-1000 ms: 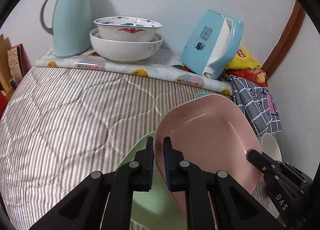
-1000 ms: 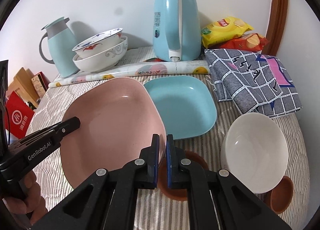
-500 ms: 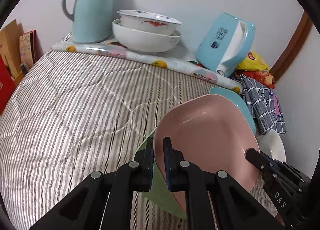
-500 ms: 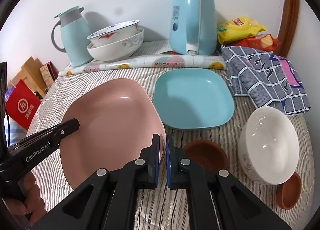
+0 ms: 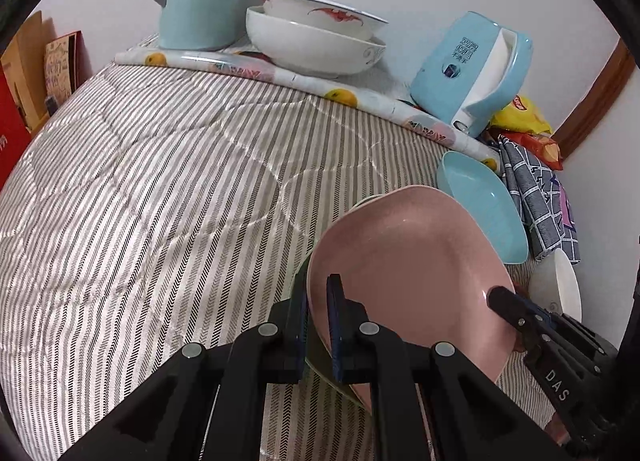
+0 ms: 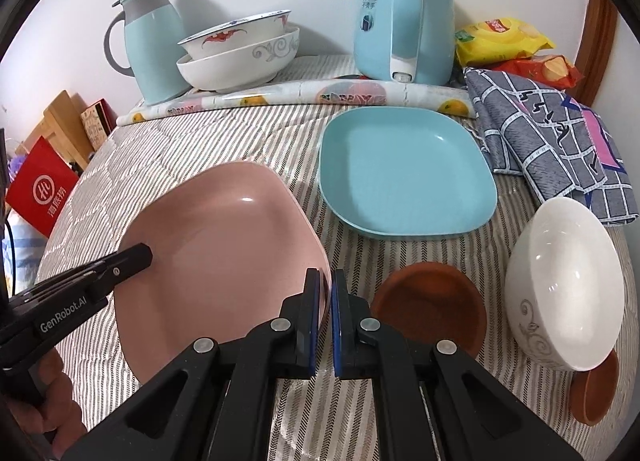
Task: Organize plates and bowls
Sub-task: 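Lift the pink plate with the right tool and carry it onto the green plate, then open the right tool to release the pink plate and withdraw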
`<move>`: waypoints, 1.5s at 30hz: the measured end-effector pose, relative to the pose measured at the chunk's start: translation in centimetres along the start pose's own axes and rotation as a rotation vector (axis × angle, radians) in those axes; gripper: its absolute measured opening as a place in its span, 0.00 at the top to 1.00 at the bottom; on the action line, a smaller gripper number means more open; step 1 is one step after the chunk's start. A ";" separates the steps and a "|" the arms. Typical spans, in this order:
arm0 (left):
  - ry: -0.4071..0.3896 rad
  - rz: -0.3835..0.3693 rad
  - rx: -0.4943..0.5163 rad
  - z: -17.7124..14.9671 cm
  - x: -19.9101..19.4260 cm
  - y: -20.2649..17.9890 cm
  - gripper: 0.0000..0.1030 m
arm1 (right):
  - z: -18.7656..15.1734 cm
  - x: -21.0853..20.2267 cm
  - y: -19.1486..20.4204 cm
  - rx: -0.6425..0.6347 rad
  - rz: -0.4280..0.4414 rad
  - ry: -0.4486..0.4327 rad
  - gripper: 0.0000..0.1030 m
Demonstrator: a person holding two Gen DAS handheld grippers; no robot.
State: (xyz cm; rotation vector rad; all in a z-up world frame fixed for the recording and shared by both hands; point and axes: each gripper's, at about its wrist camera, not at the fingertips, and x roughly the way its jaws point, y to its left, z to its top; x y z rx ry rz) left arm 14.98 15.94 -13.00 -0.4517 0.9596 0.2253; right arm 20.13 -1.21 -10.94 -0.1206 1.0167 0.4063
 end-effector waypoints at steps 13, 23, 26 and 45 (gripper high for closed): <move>0.014 0.005 0.006 -0.2 -0.2 0.0 0.89 | 0.4 0.9 0.4 -0.014 -0.034 0.019 0.85; 0.016 0.026 0.032 -0.8 -1.6 -0.7 0.82 | -0.4 -1.5 -0.7 0.004 -0.045 -0.017 0.62; 0.003 0.057 0.046 -1.1 -2.1 -1.0 0.67 | -0.8 -2.3 -1.1 0.015 -0.046 -0.026 0.61; -0.049 0.039 0.104 -0.5 -5.1 -4.9 0.41 | -1.5 -7.6 -3.2 0.031 -0.124 -0.124 0.35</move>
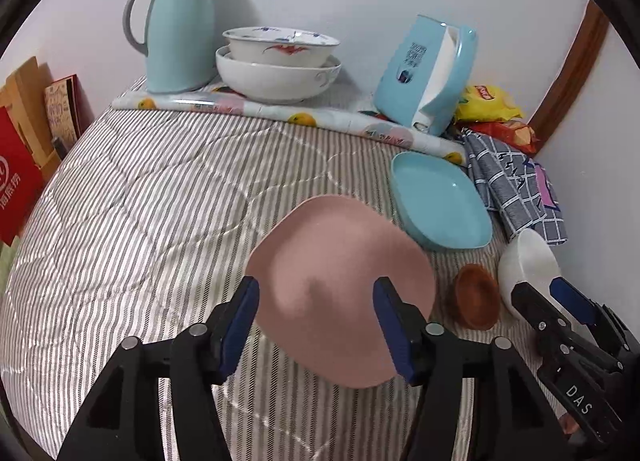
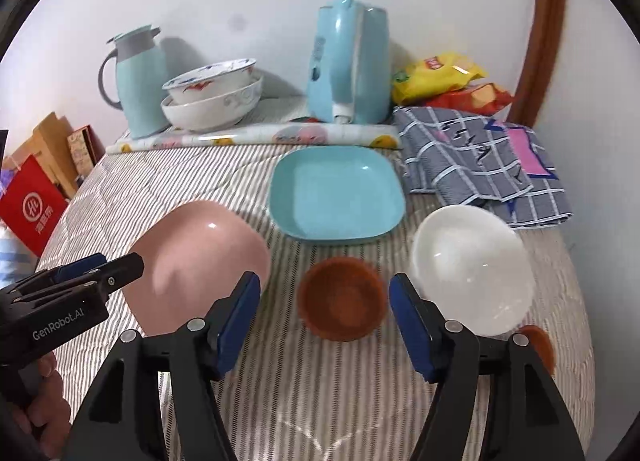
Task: Organize plates and bowls
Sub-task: 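Open the right tool to release the pink plate and withdraw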
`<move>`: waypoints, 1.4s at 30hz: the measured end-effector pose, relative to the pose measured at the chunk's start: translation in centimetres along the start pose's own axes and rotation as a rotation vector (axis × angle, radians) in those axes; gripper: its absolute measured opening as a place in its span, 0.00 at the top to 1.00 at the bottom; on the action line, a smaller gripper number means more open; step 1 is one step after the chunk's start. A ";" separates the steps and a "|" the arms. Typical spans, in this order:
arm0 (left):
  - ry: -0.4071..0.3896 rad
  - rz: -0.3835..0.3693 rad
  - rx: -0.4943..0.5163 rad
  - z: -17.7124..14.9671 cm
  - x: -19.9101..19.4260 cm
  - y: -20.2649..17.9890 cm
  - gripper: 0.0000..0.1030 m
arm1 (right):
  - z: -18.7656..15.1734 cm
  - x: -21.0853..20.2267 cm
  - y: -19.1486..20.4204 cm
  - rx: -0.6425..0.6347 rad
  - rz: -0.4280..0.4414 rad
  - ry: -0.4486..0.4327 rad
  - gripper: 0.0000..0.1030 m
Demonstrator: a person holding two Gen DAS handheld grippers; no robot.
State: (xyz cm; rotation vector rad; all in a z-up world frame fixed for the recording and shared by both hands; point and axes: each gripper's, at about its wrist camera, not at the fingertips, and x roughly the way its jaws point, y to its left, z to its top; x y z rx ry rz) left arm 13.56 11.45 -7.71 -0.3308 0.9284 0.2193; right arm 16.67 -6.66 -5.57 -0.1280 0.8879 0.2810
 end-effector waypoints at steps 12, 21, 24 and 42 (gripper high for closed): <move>-0.029 -0.016 0.064 2.8 0.1 -3.2 0.31 | 2.3 -0.5 -4.2 0.073 -0.053 0.021 0.25; -0.038 -0.019 0.150 4.1 1.5 -4.7 0.31 | 3.6 1.1 -5.1 0.111 -0.034 0.035 0.25; -0.039 -0.008 0.165 4.7 1.9 -5.0 0.31 | 4.3 1.6 -4.9 0.101 -0.056 0.026 0.25; 0.000 -0.015 0.047 7.1 6.1 -2.9 0.33 | 6.9 5.5 -6.5 0.107 -0.051 0.043 0.33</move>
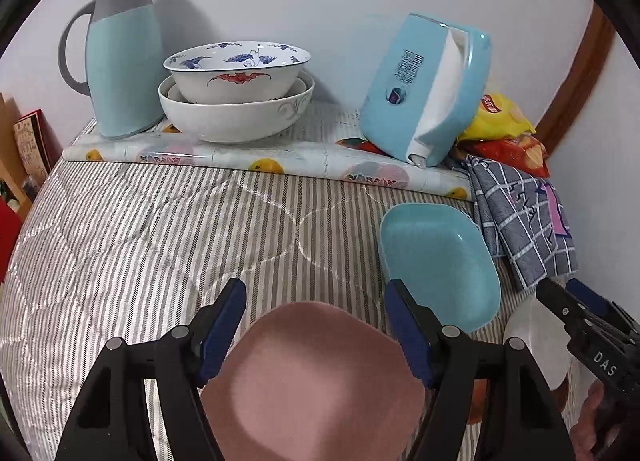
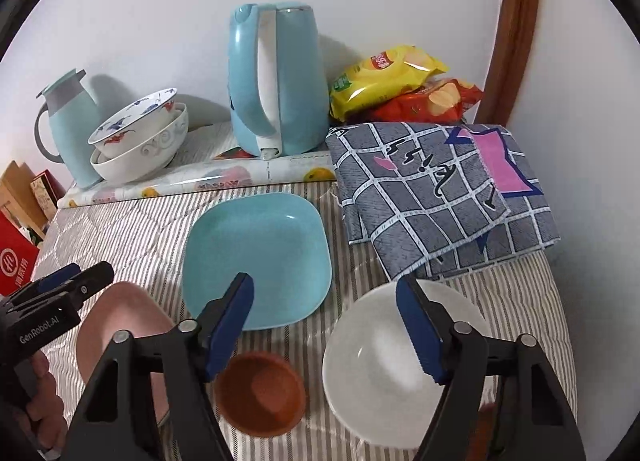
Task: Organize plates and bowls
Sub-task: 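Move the right tool to the light-blue plate rim and close on it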
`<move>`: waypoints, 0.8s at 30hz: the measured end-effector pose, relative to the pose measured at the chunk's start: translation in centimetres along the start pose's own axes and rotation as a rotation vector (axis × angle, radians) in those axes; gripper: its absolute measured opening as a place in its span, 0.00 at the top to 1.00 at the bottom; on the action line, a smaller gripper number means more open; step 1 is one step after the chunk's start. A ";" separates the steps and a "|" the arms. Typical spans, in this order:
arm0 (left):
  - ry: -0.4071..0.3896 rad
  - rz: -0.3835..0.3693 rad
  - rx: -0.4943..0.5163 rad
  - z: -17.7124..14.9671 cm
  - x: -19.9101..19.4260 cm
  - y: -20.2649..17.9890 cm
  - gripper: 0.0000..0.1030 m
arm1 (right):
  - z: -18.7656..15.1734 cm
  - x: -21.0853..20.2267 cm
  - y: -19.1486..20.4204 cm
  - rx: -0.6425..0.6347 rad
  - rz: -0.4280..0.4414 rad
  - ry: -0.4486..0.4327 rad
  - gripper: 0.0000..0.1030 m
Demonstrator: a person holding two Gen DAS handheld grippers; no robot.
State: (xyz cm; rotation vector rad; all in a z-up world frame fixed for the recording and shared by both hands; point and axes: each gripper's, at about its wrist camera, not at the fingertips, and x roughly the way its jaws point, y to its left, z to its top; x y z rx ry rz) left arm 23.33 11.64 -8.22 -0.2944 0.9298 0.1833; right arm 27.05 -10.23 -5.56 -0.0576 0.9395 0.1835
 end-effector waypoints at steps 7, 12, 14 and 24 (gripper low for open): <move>-0.006 -0.031 0.002 0.9 1.5 -1.3 0.33 | 1.2 2.6 -0.4 -0.001 0.023 0.035 0.49; 0.014 -0.045 0.006 1.2 3.3 -2.5 0.41 | 1.6 4.5 -0.6 0.003 0.047 0.070 0.57; 0.031 -0.061 -0.008 1.2 4.3 -2.6 0.44 | 1.7 5.3 -0.5 -0.003 0.045 0.082 0.62; 0.083 -0.090 0.012 1.1 7.1 -4.0 0.59 | 2.4 8.0 -1.4 0.032 0.058 0.130 0.67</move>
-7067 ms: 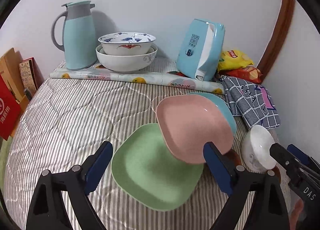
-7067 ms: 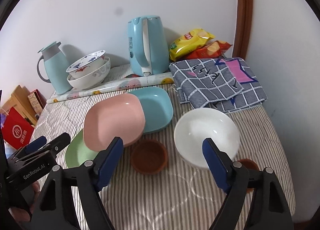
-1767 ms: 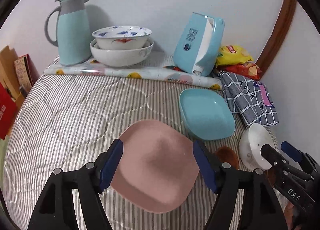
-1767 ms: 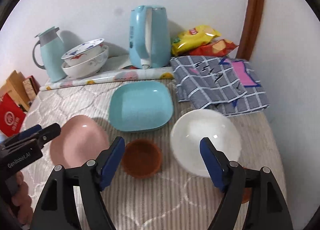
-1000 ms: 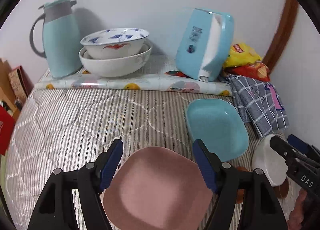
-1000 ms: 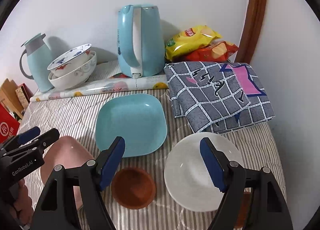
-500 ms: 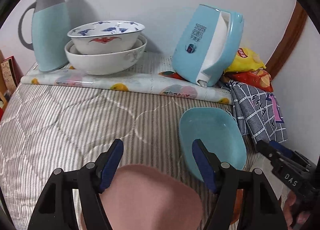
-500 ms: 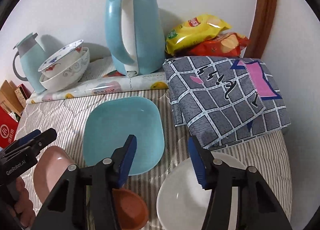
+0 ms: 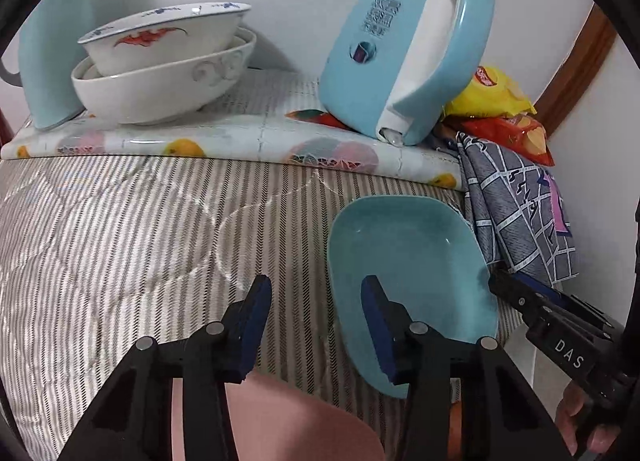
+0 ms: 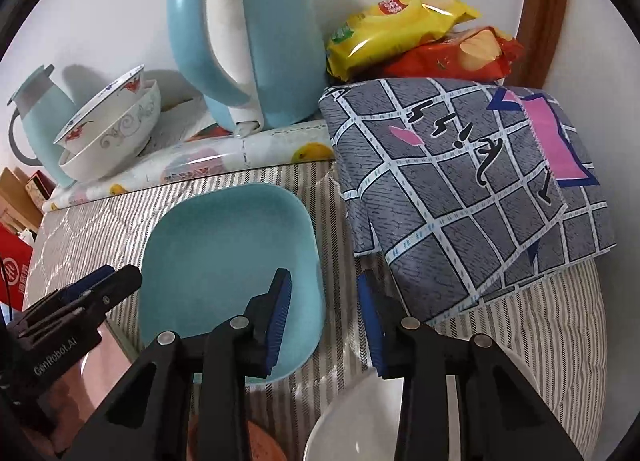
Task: Organize plates and bowls
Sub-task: 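Move the right tool to the light-blue plate rim and close on it, then lift the light-blue plate with the right tool and carry it onto the pink plate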
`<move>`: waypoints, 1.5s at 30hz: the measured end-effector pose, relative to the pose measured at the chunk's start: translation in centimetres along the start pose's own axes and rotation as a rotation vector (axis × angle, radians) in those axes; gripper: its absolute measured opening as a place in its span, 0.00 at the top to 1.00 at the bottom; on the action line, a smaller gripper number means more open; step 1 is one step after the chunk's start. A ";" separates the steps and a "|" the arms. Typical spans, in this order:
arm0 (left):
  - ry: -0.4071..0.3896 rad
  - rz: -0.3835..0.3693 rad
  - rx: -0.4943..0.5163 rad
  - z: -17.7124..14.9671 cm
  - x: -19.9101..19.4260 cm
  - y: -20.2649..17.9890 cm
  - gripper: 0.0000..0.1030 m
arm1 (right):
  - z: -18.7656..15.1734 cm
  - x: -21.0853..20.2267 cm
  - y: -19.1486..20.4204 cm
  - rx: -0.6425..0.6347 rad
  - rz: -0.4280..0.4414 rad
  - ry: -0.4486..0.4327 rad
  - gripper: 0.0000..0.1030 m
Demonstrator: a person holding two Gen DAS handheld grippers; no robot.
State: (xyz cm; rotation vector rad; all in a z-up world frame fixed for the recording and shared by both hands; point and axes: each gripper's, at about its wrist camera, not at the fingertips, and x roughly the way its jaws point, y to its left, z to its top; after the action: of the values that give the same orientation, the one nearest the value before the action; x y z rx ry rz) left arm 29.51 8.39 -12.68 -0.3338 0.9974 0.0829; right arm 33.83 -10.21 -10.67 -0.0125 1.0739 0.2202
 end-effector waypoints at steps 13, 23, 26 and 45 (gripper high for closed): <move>0.034 -0.035 0.022 -0.3 2.4 -0.6 0.90 | 0.3 2.2 1.3 -0.029 -0.036 0.036 0.86; -0.008 -0.027 0.019 -0.1 1.2 -0.7 0.92 | 0.3 1.1 1.1 -0.043 -0.041 -0.006 0.96; -0.018 -0.025 0.023 0.0 0.6 -0.7 0.92 | 0.4 0.5 1.2 -0.052 -0.047 -0.024 0.96; -0.071 -0.030 -0.002 -1.8 -5.5 0.5 0.92 | -1.4 -5.0 3.0 -0.049 0.008 -0.099 0.97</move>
State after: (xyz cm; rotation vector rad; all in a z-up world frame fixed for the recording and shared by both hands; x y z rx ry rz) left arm 24.98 8.75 -9.13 -0.3448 0.9216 0.0682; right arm 29.76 -8.27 -6.73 -0.0405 0.9698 0.2517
